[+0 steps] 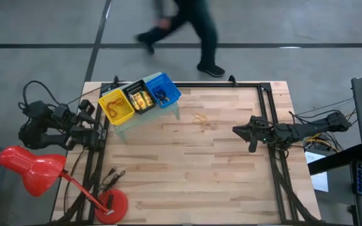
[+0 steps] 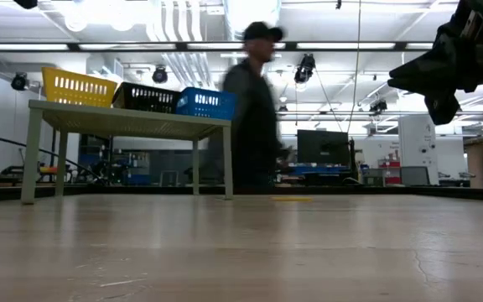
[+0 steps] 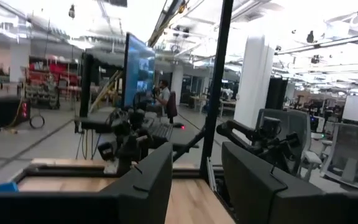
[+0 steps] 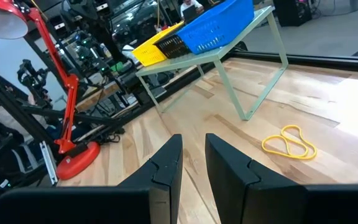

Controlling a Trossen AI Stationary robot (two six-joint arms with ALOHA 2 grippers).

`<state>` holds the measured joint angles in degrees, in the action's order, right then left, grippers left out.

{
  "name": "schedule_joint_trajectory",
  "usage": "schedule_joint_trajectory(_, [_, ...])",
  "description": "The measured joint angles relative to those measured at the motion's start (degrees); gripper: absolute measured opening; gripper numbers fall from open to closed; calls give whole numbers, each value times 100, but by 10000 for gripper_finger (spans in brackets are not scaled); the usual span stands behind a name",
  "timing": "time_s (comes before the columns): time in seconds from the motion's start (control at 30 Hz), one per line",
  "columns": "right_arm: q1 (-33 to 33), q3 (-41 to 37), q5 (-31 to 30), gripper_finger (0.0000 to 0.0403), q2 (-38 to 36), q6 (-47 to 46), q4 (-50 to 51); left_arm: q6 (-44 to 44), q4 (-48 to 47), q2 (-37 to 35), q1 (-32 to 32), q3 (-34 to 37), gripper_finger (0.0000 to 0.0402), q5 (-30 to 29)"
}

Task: Pick & Place Office Desk Supplies
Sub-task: Put the yellow rubber band into the yellow basket on the shelf

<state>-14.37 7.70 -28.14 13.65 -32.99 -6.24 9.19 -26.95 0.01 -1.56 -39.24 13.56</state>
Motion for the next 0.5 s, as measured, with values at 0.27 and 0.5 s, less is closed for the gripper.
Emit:
schedule_joint_trajectory(0.27, [0,0,0,68,0,0,0,478,345,-8,0,751,143,-30])
schedule_joint_trajectory(0.5, [0,0,0,68,0,0,0,740,2148,-2,0,1983,143,-55])
